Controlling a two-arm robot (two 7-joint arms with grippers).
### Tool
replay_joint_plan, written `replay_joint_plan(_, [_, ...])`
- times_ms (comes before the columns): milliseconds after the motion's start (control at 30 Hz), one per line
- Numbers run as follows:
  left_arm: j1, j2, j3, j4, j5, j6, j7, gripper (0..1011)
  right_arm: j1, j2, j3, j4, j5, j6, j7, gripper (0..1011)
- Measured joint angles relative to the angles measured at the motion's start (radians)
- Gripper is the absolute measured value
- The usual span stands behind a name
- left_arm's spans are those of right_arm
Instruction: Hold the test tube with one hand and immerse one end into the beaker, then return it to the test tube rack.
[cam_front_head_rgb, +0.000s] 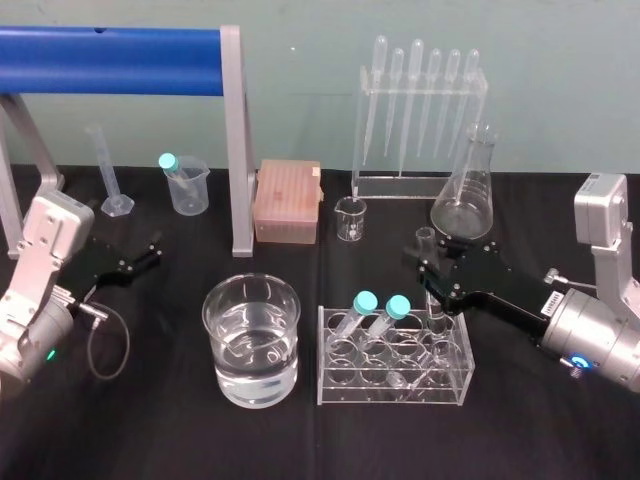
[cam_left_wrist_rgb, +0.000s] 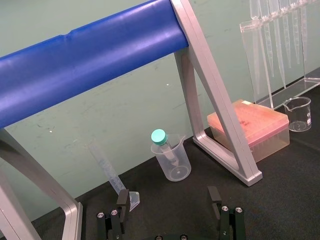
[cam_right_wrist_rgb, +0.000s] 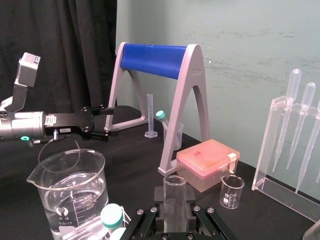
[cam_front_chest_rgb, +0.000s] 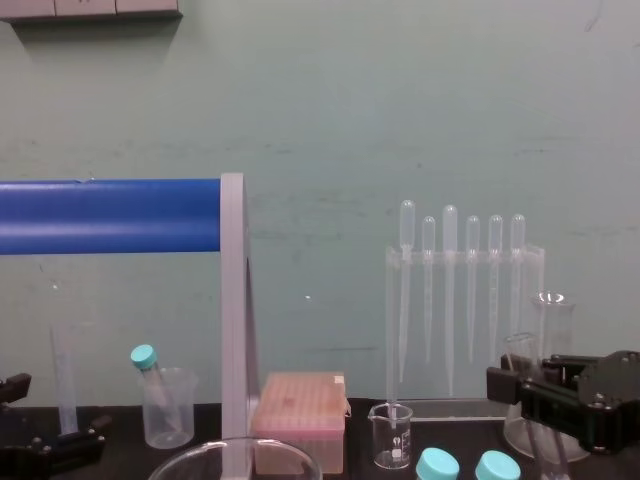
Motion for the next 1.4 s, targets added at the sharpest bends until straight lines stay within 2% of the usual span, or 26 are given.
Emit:
replay_joint_plan(500, [0.000,0.000,0.000,0.000,0.000,0.000,0.000,1000,-0.003,-0.001,0.009,-0.007,0.005,0.000,-0.001,225])
replay_joint_plan(767, [0.000,0.000,0.000,0.000,0.000,0.000,0.000,1000,-0.018,-0.001,0.053,-0.056,0.044,-0.008,-0.008,225])
replay_joint_plan(1000, [0.000,0.000,0.000,0.000,0.000,0.000,0.000,1000,-0.013,-0.008,0.092,-0.084,0.099,-0.036,0.008,225])
replay_joint_plan(1200, [0.000,0.000,0.000,0.000,0.000,0.000,0.000,1000,0.037,-0.047,0.088,-0.047,0.137,-0.079,0.047,225])
replay_joint_plan(1400, [0.000,0.000,0.000,0.000,0.000,0.000,0.000,1000,0.120,-0.101,0.051,0.037,0.154,-0.110,0.100,226])
